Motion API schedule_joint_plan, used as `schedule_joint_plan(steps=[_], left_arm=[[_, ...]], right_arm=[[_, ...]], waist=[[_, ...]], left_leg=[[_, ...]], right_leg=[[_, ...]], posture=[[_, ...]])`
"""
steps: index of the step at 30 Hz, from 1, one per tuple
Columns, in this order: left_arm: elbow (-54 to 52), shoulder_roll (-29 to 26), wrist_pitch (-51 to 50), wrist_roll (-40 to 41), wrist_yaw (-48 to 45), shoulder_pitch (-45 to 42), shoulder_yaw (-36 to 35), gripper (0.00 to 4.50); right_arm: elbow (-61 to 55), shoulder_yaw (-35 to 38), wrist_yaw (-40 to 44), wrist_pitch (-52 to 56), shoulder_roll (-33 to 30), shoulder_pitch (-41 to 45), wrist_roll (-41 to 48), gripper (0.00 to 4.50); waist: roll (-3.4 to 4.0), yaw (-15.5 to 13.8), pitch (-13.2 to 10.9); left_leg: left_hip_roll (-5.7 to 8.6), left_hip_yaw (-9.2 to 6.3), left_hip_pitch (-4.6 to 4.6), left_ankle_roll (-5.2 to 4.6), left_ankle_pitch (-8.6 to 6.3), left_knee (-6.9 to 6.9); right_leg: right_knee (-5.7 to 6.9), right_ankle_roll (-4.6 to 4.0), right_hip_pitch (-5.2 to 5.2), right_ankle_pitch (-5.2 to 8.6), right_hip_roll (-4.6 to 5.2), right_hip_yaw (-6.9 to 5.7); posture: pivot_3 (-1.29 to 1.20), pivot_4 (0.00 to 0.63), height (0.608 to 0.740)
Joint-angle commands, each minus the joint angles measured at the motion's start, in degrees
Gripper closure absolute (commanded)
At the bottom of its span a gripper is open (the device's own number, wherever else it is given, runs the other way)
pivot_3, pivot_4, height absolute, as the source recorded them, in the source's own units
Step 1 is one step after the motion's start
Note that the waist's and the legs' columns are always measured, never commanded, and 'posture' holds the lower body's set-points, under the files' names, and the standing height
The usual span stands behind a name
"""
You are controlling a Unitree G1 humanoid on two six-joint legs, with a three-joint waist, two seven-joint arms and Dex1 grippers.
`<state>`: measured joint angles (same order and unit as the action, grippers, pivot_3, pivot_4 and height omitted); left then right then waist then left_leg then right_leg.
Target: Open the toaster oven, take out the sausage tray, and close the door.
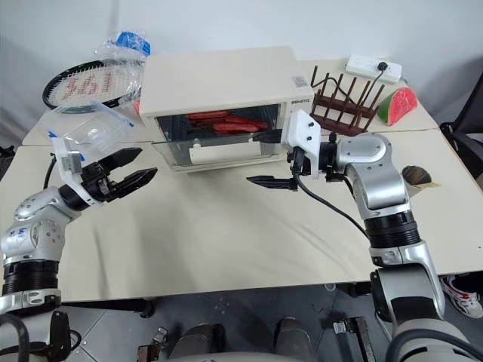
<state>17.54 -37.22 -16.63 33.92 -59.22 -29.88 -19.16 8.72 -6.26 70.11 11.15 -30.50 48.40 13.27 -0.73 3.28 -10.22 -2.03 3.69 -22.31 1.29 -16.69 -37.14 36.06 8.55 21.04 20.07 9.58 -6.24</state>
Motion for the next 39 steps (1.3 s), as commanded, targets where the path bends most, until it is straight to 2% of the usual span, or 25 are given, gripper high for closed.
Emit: schedule_joint_plan(steps=[1,5,14,22,30,34,39], left_arm=[[-0.2,-1.5,-1.3,3.2,-1.9,-1.4,-2.7,0.41],[-0.3,-2.2,-4.5,6.3,-4.0,-2.1,-4.5,1.56],[1.6,-2.2,-5.9,5.7,-6.3,-3.7,-3.0,4.38],[9.3,2.2,-2.3,0.9,-8.5,-10.4,3.1,4.47],[15.5,3.7,0.6,-4.0,-11.4,-13.8,7.9,4.47],[16.8,4.2,0.8,-5.1,-12.4,-14.7,8.9,4.47],[19.3,5.0,2.2,-6.2,-12.1,-16.8,8.4,4.47]], right_arm=[[-1.2,-2.3,0.6,0.2,0.9,-1.9,0.2,0.0],[-1.4,-2.7,0.2,-0.1,1.0,-2.9,-0.1,0.0],[-1.5,-3.2,0.2,-0.7,1.2,-3.8,-0.6,0.0],[-4.9,-3.7,-0.9,0.5,1.5,-5.9,-0.3,0.0],[-12.7,-3.3,-2.6,5.2,-0.2,-9.6,1.0,0.0],[-17.8,-3.2,-3.0,8.4,-2.7,-12.9,1.4,0.0],[-18.6,-2.6,-4.9,9.5,-2.6,-12.5,1.3,0.0]], waist=[[0.0,0.0,0.0],[-0.01,0.0,0.0],[-0.02,0.0,0.0],[-0.05,0.0,0.0],[-0.06,-0.1,0.0],[-0.08,-0.5,0.0],[-0.08,-0.8,0.1]], left_leg=[[0.0,0.0,0.01,0.0,0.0,0.01],[0.0,0.0,0.04,0.0,0.0,-0.01],[-0.01,-0.01,0.09,0.0,0.0,-0.03],[-0.01,0.01,0.14,0.0,0.0,-0.04],[0.0,0.03,0.14,0.0,0.0,0.0],[0.01,0.03,0.13,0.0,-0.01,0.01],[0.0,0.03,0.13,0.0,-0.01,-0.15]], right_leg=[[0.01,0.0,0.0,0.0,0.0,0.0],[0.02,0.0,-0.03,0.0,0.0,0.0],[0.03,0.0,-0.08,0.0,0.0,0.0],[0.03,0.0,-0.11,0.0,-0.01,0.0],[0.03,0.0,-0.09,0.0,-0.01,0.0],[0.02,0.0,-0.1,0.0,-0.01,-0.01],[0.03,0.0,-0.17,0.0,-0.01,-0.01]], posture=[[0.0,0.15,0.74],[0.0,0.15,0.74],[0.0,0.15,0.74],[0.0,0.15,0.74],[0.0,0.15,0.74],[0.0,0.15,0.74],[0.0,0.15,0.74]])
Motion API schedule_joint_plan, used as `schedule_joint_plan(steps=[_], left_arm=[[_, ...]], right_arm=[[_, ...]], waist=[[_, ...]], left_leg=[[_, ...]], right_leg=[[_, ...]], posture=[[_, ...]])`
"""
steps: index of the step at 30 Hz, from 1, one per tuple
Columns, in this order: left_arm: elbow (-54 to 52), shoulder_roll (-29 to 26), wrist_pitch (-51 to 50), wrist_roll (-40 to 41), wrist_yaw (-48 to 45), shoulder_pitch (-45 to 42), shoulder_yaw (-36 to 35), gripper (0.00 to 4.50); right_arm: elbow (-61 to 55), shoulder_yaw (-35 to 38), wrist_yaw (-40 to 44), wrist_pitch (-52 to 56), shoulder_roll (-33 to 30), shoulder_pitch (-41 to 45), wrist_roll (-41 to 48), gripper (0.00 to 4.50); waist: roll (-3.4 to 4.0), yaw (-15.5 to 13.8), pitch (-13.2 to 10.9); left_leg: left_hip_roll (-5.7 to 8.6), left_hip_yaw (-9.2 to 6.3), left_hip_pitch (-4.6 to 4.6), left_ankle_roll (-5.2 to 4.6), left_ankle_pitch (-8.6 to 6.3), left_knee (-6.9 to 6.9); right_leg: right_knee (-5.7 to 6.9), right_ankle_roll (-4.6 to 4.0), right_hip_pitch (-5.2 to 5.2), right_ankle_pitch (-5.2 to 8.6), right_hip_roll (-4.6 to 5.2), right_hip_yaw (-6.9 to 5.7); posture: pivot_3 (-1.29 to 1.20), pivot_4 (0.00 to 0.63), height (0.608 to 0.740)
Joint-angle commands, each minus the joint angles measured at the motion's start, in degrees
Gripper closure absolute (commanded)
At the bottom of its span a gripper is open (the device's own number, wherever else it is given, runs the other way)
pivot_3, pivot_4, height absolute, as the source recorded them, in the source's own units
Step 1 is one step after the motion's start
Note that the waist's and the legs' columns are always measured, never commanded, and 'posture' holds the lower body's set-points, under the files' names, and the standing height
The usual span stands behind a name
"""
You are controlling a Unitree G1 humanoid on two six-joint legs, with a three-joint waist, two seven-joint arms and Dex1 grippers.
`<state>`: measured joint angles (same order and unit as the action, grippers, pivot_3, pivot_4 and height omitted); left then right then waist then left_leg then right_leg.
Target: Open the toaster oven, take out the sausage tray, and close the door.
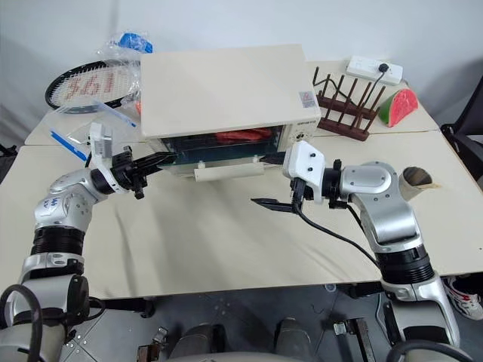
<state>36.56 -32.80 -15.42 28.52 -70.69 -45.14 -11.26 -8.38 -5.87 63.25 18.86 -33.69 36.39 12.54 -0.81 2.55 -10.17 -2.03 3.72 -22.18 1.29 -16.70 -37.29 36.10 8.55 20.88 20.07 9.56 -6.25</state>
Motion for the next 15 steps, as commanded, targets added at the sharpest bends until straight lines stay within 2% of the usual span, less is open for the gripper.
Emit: schedule_joint_plan(steps=[1,10,15], left_arm=[[0.7,0.7,1.3,-0.9,-0.6,-1.9,0.5,4.47],[1.7,2.0,1.8,-2.2,-0.9,-2.5,0.8,4.47],[1.2,2.1,0.8,-2.5,-1.3,-2.3,1.4,4.47]], right_arm=[[-1.3,-3.0,1.9,1.7,0.5,-0.3,2.0,0.0],[-0.3,-3.1,2.5,1.8,0.6,1.7,2.1,0.0],[-2.0,-3.0,4.0,3.2,-1.4,1.4,2.5,0.0]], waist=[[0.0,0.0,0.0],[0.0,0.3,0.0],[0.0,0.3,0.0]], left_leg=[[0.0,0.0,0.0,0.0,0.0,-0.01],[0.0,0.0,0.0,0.0,0.0,0.05],[0.0,0.0,0.0,0.0,0.0,0.05]], right_leg=[[-0.01,0.0,-0.01,0.0,0.0,0.0],[-0.01,0.0,0.03,0.0,0.0,0.0],[-0.01,0.0,0.03,0.0,0.0,0.0]], posture=[[0.0,0.15,0.74],[0.0,0.15,0.74],[0.0,0.15,0.74]])
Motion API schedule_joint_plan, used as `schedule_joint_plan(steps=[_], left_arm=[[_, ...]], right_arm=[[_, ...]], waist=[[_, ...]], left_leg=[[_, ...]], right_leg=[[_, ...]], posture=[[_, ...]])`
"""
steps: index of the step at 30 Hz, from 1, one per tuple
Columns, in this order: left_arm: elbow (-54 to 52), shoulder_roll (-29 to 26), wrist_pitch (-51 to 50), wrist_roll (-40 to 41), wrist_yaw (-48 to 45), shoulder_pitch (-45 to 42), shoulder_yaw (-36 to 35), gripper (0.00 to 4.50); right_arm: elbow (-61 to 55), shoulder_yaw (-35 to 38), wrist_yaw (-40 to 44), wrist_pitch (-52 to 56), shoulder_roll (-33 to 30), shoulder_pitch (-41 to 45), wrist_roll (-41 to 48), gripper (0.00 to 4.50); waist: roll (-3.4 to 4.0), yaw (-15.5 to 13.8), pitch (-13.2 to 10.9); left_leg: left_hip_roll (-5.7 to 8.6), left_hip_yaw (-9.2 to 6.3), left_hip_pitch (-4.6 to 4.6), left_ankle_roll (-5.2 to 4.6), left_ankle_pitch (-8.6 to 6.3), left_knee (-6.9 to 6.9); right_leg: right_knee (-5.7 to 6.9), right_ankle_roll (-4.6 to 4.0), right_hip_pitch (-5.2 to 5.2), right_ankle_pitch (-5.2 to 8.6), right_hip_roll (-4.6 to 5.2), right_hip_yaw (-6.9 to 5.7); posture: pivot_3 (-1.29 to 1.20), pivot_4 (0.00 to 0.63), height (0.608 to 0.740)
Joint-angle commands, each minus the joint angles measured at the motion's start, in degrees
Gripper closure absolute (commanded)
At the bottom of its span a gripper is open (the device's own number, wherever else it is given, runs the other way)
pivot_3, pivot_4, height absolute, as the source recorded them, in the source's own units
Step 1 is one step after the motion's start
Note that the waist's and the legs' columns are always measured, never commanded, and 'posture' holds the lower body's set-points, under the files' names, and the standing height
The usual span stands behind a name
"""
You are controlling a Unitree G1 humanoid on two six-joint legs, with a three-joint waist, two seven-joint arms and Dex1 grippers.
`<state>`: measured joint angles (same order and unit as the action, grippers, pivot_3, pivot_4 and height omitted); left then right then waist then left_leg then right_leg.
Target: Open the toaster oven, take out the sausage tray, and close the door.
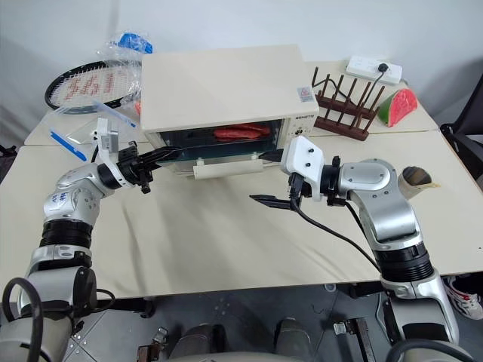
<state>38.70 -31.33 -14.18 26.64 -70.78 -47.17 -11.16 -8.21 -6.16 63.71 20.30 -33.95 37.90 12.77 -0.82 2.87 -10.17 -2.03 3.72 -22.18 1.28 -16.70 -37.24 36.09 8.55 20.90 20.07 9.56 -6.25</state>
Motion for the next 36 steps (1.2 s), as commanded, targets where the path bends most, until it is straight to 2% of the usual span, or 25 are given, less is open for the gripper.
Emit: schedule_joint_plan(steps=[1,10,32,36], left_arm=[[-0.7,0.6,-0.3,-0.6,-1.1,-0.6,1.2,4.47],[1.8,0.9,0.7,-1.1,-1.1,-2.7,1.0,4.47],[10.5,1.9,4.3,-3.5,-2.3,-8.3,1.0,4.47],[11.5,2.3,4.7,-3.7,-2.8,-8.8,1.1,4.47]], right_arm=[[-2.4,-2.5,3.7,2.0,-1.6,-0.1,2.4,0.0],[-0.5,-2.0,4.2,1.4,-5.0,0.3,2.1,0.0],[15.1,-0.3,-1.8,-4.2,-0.9,8.0,-1.3,0.0],[15.4,-0.4,-0.9,-3.6,-2.9,6.2,-1.6,0.0]], waist=[[0.0,-0.2,0.0],[-0.01,-1.3,0.0],[-0.08,-1.2,0.0],[-0.1,-1.2,-0.1]], left_leg=[[0.0,0.0,0.0,0.0,0.0,0.0],[0.01,0.0,-0.05,-0.01,-0.01,0.02],[0.01,-0.02,-0.15,-0.02,-0.01,-0.28],[0.01,-0.03,-0.26,-0.02,-0.01,-0.26]], right_leg=[[0.0,0.0,0.0,0.0,0.0,0.0],[-0.06,0.0,0.02,0.0,0.0,-0.01],[0.08,0.01,0.03,-0.01,0.0,-0.02],[0.09,0.01,0.16,-0.02,0.0,-0.02]], posture=[[0.0,0.15,0.74],[0.0,0.15,0.74],[0.0,0.15,0.74],[0.0,0.15,0.74]])
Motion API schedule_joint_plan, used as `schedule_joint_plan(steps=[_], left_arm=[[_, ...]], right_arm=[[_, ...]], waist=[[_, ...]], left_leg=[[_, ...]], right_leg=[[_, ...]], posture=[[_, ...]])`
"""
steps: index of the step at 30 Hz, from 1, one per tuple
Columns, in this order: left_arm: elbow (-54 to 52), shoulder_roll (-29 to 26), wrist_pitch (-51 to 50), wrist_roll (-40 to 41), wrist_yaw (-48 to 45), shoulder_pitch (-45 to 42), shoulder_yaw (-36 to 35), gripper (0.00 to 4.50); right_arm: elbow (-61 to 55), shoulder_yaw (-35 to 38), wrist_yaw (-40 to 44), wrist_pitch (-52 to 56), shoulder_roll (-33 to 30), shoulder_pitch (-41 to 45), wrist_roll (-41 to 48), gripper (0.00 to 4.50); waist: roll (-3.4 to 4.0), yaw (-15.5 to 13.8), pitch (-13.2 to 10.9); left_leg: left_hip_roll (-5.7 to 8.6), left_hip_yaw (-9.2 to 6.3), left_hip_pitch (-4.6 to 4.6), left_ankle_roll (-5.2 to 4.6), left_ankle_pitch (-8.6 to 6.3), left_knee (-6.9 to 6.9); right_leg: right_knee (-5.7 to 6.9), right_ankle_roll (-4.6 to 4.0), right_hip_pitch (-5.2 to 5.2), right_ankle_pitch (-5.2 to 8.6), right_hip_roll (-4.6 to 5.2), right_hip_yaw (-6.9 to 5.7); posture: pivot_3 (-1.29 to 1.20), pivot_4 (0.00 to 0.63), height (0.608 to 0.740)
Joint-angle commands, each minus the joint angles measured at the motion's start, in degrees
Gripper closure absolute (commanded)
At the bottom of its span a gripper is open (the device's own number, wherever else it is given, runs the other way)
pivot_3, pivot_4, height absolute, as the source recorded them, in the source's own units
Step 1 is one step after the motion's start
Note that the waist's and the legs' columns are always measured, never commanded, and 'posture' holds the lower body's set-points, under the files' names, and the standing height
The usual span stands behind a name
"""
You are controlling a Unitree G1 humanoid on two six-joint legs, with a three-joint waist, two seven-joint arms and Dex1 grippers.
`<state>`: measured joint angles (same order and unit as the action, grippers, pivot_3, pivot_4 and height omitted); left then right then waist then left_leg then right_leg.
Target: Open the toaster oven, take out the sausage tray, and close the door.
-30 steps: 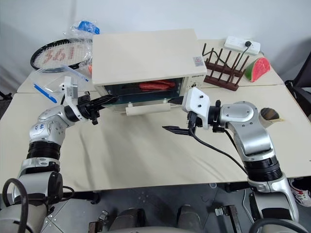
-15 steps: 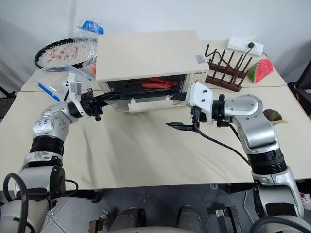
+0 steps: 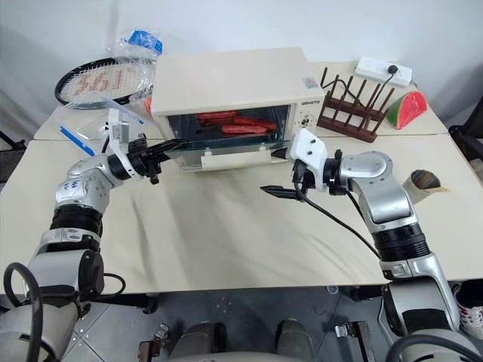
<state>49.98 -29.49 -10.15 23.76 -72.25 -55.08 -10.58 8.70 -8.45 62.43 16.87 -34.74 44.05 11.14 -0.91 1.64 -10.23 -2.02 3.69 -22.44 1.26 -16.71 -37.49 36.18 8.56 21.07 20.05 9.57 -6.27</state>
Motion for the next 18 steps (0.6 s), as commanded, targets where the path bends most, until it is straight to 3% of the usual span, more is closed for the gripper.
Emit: schedule_joint_plan(steps=[1,6,12,18], left_arm=[[0.5,0.6,0.7,-0.8,-1.4,-1.0,0.5,4.47],[0.1,0.9,-0.6,-1.9,-3.4,-0.4,1.9,4.47],[0.5,-0.3,-1.6,-5.3,-6.0,0.0,5.3,4.47],[2.7,-0.9,0.6,-10.1,-7.2,-0.9,9.2,4.47]], right_arm=[[-1.9,1.7,1.0,-0.3,-3.0,-0.8,-0.2,0.0],[-11.4,3.3,7.5,5.5,-12.0,-7.5,3.2,0.0],[-29.6,16.7,14.7,17.4,-27.9,-23.2,14.5,0.0],[-32.3,20.7,9.8,18.7,-29.2,-23.0,15.6,0.0]], waist=[[-0.02,-0.1,0.0],[-0.12,-0.4,-0.1],[-0.19,-1.5,-0.2],[-0.37,-1.7,-0.3]], left_leg=[[0.0,0.0,-0.01,0.0,0.0,0.01],[0.01,-0.02,-0.15,-0.02,-0.01,-0.02],[0.01,-0.03,-0.59,-0.04,-0.02,-0.13],[-0.01,-0.04,-0.59,-0.07,-0.04,-0.51]], right_leg=[[0.0,0.0,0.01,0.0,0.0,0.0],[-0.06,0.01,0.06,-0.01,0.0,-0.03],[-0.05,0.01,0.46,-0.01,0.0,-0.09],[0.22,0.0,0.42,-0.08,0.0,-0.04]], posture=[[0.0,0.15,0.74],[0.0,0.15,0.74],[0.0,0.15,0.74],[0.0,0.15,0.74]])
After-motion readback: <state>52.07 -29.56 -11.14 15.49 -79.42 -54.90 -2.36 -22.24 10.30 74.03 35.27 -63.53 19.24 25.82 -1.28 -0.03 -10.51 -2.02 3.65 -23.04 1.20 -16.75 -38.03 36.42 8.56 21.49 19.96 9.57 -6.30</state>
